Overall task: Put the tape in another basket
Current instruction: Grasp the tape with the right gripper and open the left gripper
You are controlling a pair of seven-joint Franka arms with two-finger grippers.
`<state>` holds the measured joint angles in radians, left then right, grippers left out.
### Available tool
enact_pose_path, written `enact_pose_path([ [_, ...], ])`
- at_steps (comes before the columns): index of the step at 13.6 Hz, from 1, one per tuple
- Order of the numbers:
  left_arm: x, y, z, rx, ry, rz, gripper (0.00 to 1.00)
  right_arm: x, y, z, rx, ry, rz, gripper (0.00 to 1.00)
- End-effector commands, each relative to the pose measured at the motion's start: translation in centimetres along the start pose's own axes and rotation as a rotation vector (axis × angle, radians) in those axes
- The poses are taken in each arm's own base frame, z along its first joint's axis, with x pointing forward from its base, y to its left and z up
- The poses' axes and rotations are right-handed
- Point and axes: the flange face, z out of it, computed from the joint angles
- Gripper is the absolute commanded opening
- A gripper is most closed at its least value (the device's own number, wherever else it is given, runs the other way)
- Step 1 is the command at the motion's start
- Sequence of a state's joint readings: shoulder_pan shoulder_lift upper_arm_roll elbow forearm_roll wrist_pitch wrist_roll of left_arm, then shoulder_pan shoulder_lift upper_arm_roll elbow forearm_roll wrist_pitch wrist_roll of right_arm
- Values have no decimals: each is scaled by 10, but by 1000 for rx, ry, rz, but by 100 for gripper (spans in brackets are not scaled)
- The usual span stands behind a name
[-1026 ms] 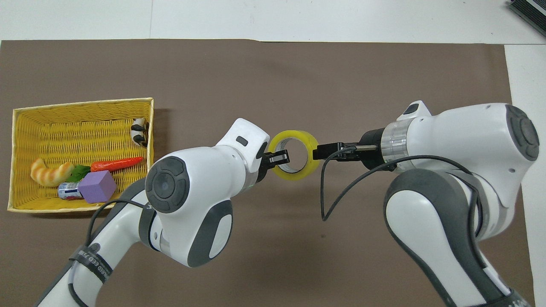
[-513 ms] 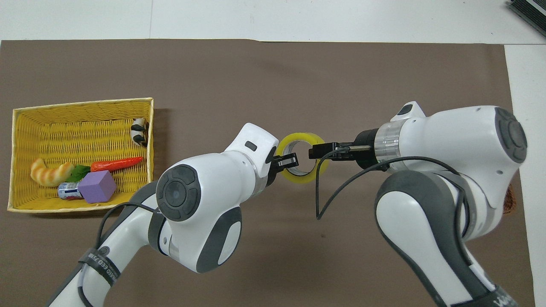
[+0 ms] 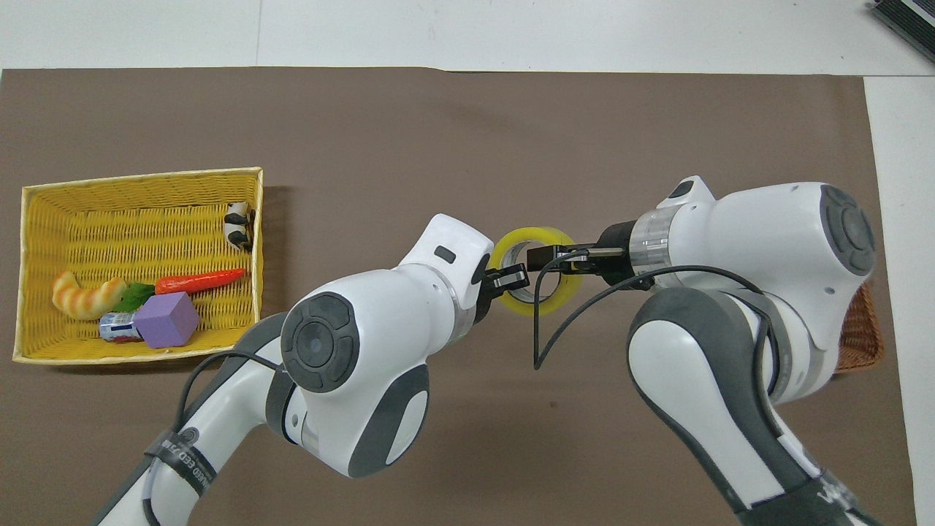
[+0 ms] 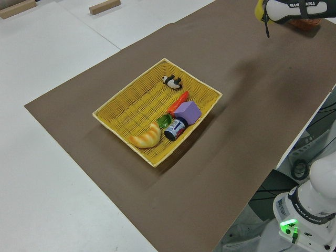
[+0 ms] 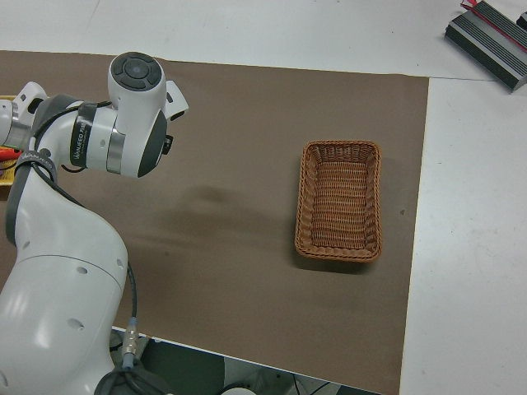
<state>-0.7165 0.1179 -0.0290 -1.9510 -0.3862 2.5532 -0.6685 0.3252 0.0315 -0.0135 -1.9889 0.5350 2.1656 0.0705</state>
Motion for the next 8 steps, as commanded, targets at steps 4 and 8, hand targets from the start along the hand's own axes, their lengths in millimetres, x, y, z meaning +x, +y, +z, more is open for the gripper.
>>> enact_pose_path([
  [4,5,8,-1,-23,9,-15,100,-8,-5,-2,-2,-38,117,0],
  [8,18,2,-15,-15,24,-7,100,-11,2,-1,-144,-58,63,0],
])
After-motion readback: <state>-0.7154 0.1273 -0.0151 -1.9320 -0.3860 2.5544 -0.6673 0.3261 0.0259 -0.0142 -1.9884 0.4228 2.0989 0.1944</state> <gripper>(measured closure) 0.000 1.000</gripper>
